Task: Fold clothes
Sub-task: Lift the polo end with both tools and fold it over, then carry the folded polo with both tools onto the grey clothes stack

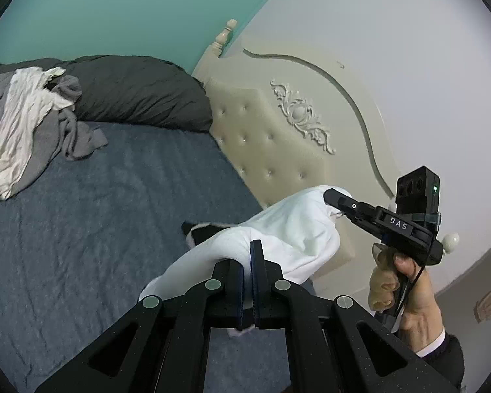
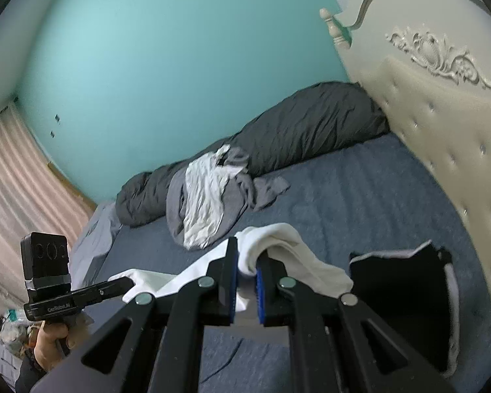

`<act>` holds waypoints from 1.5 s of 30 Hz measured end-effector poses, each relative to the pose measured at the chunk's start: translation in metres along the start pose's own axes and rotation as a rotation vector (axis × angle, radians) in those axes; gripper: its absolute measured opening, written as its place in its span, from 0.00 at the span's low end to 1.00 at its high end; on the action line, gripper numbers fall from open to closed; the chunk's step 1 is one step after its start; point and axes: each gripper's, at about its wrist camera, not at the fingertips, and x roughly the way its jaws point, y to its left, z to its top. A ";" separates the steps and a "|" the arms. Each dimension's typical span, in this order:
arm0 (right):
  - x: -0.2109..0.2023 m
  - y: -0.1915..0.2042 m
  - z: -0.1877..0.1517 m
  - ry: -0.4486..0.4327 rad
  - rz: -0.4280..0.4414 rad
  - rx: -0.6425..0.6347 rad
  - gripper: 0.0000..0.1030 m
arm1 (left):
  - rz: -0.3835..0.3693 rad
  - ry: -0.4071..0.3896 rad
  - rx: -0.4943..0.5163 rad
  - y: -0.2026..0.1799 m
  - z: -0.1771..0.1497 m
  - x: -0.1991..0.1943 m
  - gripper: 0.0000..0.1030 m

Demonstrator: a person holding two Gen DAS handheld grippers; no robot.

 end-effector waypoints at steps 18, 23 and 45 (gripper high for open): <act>0.005 -0.082 0.108 -0.142 -0.211 -0.087 0.08 | 0.000 -0.004 0.089 -0.038 0.108 0.121 0.03; 0.011 -0.120 0.103 -0.157 -0.292 -0.105 0.08 | -0.005 0.033 0.104 -0.042 0.100 0.170 0.03; -0.041 -0.228 -0.100 0.079 -0.267 0.107 0.08 | -0.067 0.230 0.030 -0.052 -0.115 0.234 0.03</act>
